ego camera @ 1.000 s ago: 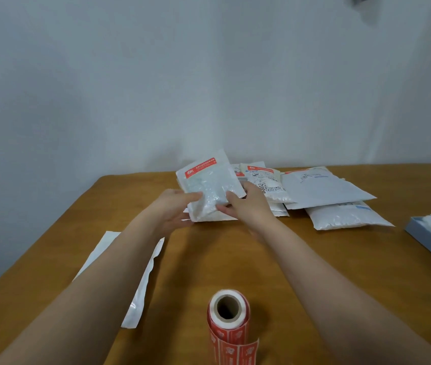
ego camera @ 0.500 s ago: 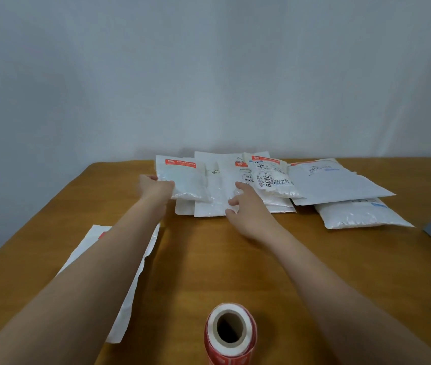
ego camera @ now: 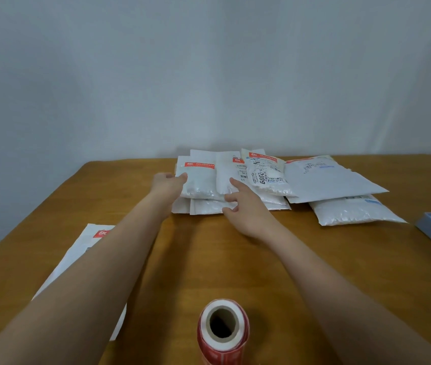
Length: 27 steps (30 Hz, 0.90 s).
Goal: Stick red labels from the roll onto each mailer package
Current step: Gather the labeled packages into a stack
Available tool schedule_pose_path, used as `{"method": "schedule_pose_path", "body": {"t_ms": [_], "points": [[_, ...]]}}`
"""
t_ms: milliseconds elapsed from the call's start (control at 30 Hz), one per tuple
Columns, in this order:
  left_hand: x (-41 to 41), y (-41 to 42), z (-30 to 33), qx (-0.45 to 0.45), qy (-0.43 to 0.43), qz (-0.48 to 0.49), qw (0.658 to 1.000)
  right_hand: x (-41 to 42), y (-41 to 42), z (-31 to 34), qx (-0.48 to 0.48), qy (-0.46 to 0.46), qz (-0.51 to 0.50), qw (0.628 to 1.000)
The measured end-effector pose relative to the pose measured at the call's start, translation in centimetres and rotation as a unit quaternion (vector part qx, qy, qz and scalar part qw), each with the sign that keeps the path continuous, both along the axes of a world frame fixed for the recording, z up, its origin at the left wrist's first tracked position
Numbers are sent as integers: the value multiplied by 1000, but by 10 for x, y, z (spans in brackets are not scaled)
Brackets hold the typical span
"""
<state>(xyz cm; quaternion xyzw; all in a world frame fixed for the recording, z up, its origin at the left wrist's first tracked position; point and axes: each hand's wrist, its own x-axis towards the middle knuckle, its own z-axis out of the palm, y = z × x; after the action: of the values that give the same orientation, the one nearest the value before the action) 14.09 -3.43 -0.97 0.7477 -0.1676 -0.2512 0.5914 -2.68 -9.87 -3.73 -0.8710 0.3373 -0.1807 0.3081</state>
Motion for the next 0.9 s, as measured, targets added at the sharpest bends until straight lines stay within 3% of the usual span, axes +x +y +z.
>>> {"method": "schedule_pose_path", "body": {"t_ms": [500, 633, 767, 833, 900], "points": [[-4, 71, 28, 135, -42, 14, 990, -30, 48, 50, -9, -8, 34, 999], [-4, 100, 24, 241, -102, 16, 965, -37, 69, 64, -5, -6, 48, 999], [-1, 129, 9, 387, -133, 22, 912, -46, 86, 76, -14, 4, 59, 998], [7, 138, -8, 452, -125, 41, 882, -52, 93, 80, -15, 8, 62, 998], [4, 145, -15, 465, -102, 48, 878, -59, 99, 84, -17, 12, 61, 998]]}}
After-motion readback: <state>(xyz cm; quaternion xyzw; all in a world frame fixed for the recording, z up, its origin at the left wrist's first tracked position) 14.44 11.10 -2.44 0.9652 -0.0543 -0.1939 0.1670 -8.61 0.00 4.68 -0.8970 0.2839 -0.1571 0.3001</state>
